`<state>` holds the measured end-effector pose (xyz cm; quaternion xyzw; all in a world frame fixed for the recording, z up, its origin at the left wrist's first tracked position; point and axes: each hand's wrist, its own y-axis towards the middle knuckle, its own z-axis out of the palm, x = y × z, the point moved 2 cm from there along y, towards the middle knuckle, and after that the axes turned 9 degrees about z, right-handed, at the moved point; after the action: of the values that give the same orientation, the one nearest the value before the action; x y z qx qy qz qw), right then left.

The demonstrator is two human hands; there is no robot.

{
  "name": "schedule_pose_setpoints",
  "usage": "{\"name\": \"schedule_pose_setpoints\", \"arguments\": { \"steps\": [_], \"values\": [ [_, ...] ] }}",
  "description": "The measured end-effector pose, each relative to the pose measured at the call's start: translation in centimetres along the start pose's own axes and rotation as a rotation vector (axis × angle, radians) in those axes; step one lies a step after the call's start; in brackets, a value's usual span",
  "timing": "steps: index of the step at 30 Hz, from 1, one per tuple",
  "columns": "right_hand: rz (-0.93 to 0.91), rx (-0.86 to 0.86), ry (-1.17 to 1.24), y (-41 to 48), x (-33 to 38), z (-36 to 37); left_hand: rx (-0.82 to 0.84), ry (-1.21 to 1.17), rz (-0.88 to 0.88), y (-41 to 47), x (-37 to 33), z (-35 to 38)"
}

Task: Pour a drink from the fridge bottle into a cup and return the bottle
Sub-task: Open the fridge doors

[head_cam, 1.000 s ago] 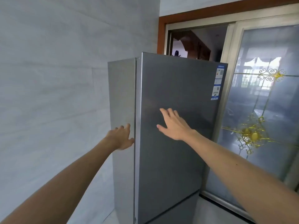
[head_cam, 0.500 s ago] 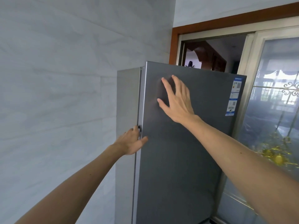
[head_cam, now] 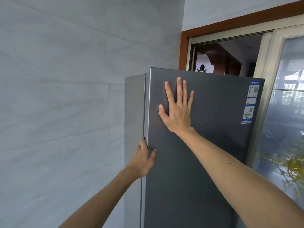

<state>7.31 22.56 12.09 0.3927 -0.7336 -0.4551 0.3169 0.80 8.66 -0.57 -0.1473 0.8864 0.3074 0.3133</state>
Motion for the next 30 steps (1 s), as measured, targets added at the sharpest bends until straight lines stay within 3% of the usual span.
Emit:
{"name": "schedule_pose_setpoints", "arguments": {
  "steps": [24,30],
  "values": [
    [0.075,0.179,0.086,-0.8,0.9,-2.2,-0.025,0.077,-0.072,-0.5,-0.7,0.8],
    [0.115,0.157,0.077,-1.6,1.5,-3.6,-0.015,0.07,-0.034,-2.2,-1.6,1.4]
  ]
}}
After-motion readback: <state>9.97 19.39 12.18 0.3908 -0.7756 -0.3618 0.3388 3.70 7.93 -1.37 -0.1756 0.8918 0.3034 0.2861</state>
